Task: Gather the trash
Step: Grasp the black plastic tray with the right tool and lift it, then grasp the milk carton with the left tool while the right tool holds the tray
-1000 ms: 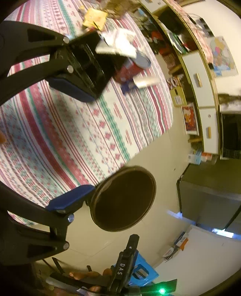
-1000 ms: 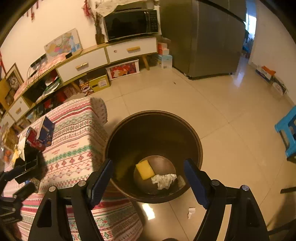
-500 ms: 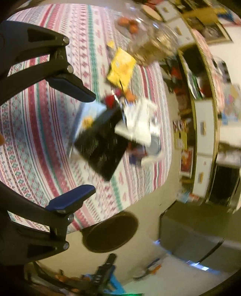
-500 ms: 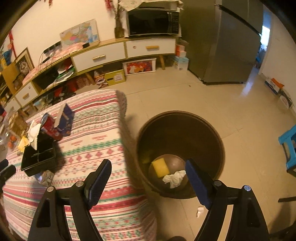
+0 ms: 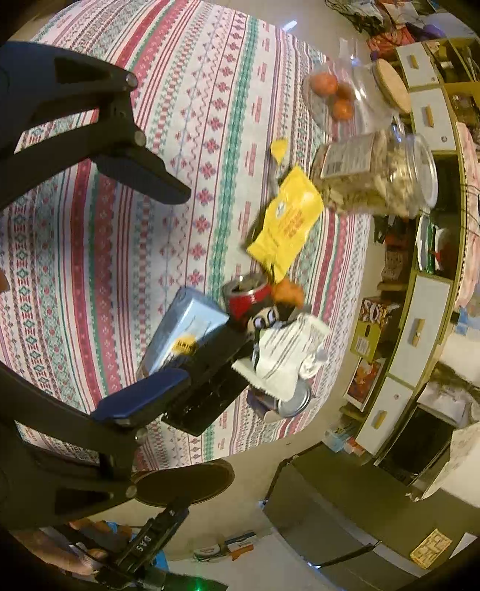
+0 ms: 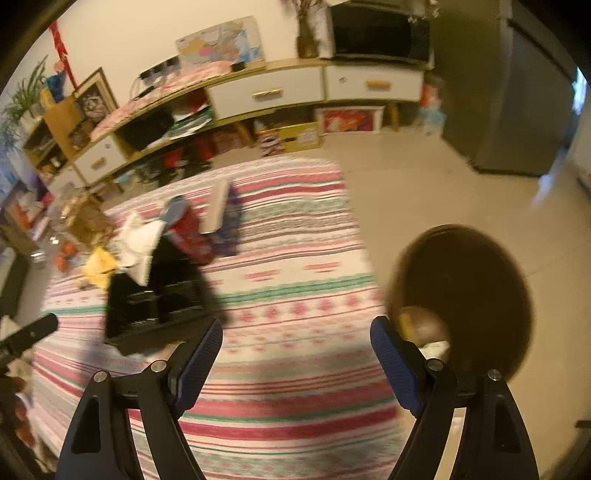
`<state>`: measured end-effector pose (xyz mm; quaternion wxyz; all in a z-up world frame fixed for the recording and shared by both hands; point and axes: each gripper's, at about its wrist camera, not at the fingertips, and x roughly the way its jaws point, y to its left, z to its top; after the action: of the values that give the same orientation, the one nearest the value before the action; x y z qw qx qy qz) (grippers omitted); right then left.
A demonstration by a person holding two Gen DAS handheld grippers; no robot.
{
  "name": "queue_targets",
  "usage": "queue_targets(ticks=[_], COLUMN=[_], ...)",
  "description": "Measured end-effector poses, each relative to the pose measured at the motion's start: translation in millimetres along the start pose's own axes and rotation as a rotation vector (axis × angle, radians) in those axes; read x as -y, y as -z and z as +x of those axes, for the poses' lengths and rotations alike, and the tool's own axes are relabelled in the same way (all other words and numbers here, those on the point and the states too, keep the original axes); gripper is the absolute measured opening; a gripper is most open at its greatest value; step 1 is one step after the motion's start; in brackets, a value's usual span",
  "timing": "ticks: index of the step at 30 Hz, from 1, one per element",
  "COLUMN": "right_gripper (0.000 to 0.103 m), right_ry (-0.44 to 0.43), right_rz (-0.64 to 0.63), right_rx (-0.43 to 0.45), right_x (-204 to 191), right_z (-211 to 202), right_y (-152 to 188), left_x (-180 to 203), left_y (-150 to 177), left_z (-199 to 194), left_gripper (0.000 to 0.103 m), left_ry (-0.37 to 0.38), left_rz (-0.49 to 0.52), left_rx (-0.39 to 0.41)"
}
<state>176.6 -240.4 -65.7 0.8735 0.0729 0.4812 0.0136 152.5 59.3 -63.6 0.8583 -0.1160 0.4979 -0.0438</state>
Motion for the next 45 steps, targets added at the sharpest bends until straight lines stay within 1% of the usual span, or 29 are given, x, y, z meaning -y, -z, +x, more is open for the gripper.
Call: queue_targets(ticks=[2, 6, 11, 16, 17, 18, 19, 20, 23, 26, 32, 37, 39, 42, 43, 45], right_gripper=[0.084, 0.084, 0.083, 0.082, 0.081, 0.075, 0.066, 0.063, 0.062, 0.061, 0.061, 0.061, 0.061, 0.061, 0.061, 0.061], right_ry=[-0.067, -0.134, -0.144, -0.164, -0.172, -0.187, -0.212, -0.225, -0.225, -0.229, -0.206, -0.163, -0.140, -0.125, -0.119, -0.107], right_rz=[0.014, -0.009, -0.050, -0.020, -0.012, -0.001, 0.009, 0.009, -0.022, -0.058, -0.096, -0.092, -0.088, -0.059, -0.047, -0.022], right_rx=[-0.020, -0.068, -0.106, -0.145, -0.154, -0.168, -0.184, -0.194, -0.184, -0.170, -0.161, -0.162, -0.150, -0.131, -0.126, -0.120], right_x=[-10, -33, -55, -61, -61, -61, -62, -63, -69, -71, -56, -27, -16, 5, 12, 28], right_z=[13, 37, 59, 81, 85, 89, 93, 95, 89, 74, 44, 27, 20, 11, 8, 4], right_y=[-3, -5, -4, -5, -5, -4, -3, -3, -2, -2, 4, 12, 12, 13, 13, 14], left_x=[-7, -23, -43, -58, -60, -60, -60, -59, -56, -51, -34, -9, 2, 24, 33, 41], left_y=[0, -2, 0, 0, 1, 1, 2, 2, 5, 7, 9, 10, 11, 13, 14, 13], left_z=[-4, -8, -6, -2, -2, -1, 0, 1, 5, 9, 17, 29, 35, 47, 52, 60], left_gripper=[0.090, 0.090, 0.090, 0.090, 0.090, 0.090, 0.090, 0.090, 0.090, 0.090, 0.090, 0.090, 0.090, 0.090, 0.090, 0.090], left_ry=[0.002, -0.014, -0.060, -0.081, -0.083, -0.084, -0.085, -0.085, -0.091, -0.093, -0.078, -0.065, -0.062, -0.037, -0.030, -0.021], left_rz=[-0.013, -0.022, -0.019, -0.035, -0.036, -0.036, -0.035, -0.033, -0.019, -0.003, 0.021, 0.055, 0.072, 0.110, 0.112, 0.081], left_rx=[0.006, 0.016, 0.011, -0.002, -0.004, -0.006, -0.008, -0.010, -0.018, -0.028, -0.047, -0.069, -0.076, -0.093, -0.098, -0.114])
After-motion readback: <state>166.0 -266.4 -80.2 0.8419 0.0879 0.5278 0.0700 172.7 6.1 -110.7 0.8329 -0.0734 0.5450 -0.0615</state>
